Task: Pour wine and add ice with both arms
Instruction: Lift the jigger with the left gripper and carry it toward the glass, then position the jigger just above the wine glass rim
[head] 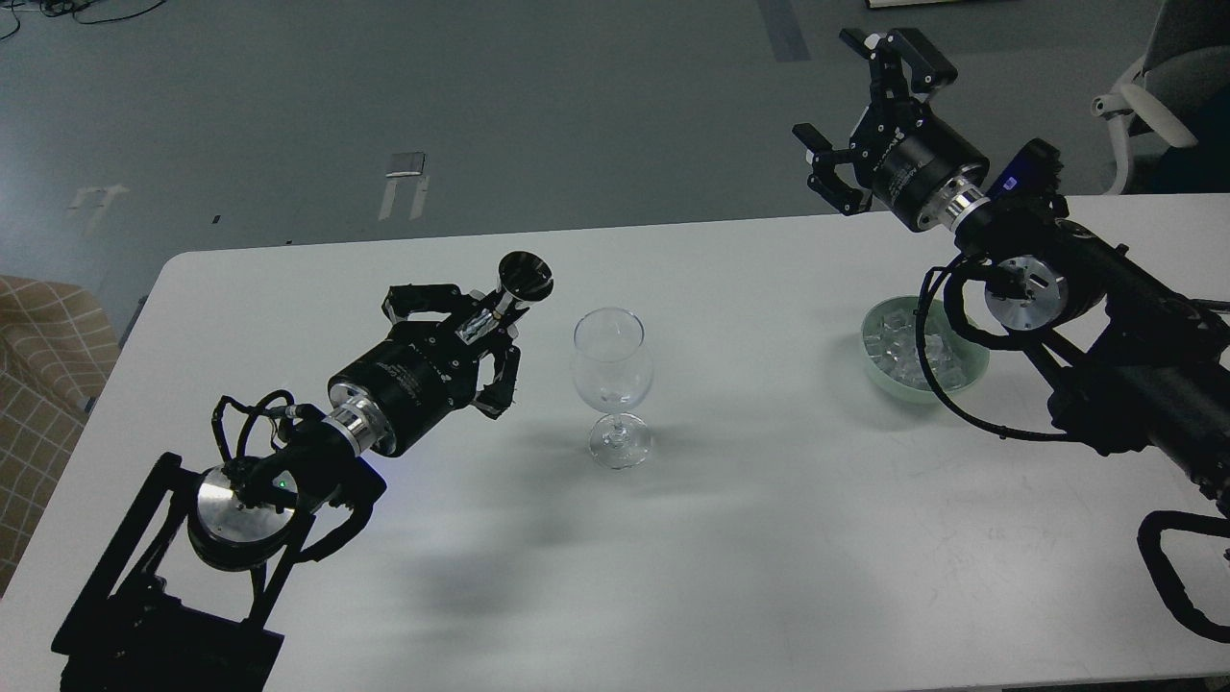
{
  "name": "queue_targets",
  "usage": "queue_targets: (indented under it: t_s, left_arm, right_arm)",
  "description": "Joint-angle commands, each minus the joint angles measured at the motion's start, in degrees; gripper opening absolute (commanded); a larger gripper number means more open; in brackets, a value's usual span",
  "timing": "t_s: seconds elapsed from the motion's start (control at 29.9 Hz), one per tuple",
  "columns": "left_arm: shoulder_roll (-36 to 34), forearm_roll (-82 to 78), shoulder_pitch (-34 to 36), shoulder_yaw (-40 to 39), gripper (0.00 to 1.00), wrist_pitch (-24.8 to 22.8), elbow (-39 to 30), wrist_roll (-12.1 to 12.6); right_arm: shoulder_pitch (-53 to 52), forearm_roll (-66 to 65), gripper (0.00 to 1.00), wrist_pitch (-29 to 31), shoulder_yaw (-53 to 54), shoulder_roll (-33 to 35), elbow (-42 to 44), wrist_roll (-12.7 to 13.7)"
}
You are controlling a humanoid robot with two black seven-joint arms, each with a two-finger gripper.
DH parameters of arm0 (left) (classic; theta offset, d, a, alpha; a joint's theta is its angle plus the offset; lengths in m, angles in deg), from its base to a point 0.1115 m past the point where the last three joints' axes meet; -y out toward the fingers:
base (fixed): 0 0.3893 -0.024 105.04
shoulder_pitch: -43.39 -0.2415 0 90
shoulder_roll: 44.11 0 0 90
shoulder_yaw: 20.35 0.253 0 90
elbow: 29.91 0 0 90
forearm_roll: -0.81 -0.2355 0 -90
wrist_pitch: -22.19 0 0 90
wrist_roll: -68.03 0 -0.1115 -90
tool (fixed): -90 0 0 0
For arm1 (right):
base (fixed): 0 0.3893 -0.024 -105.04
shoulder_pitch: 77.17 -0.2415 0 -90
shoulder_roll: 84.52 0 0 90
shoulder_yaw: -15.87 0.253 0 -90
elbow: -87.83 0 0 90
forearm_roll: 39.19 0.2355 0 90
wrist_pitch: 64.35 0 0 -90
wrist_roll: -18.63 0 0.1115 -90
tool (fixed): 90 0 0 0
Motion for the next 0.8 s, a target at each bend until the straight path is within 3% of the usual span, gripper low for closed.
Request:
queue_targets:
  t_s: [0.0,0.77]
  left_arm:
    - [0.01,0.0,0.0,0.02,0.12,0.0,-0.03,0.0]
    - [-0.08,-4.47,2.28,3.89,0.13,-0.08,0.06,0.35]
  right_arm:
    - [0.4,-0.27,1.0,0.0,0.03,0.08,0.0,0.0]
    - [0.75,-0.36,1.0,0.0,0.03,0.0,0.0,0.0]
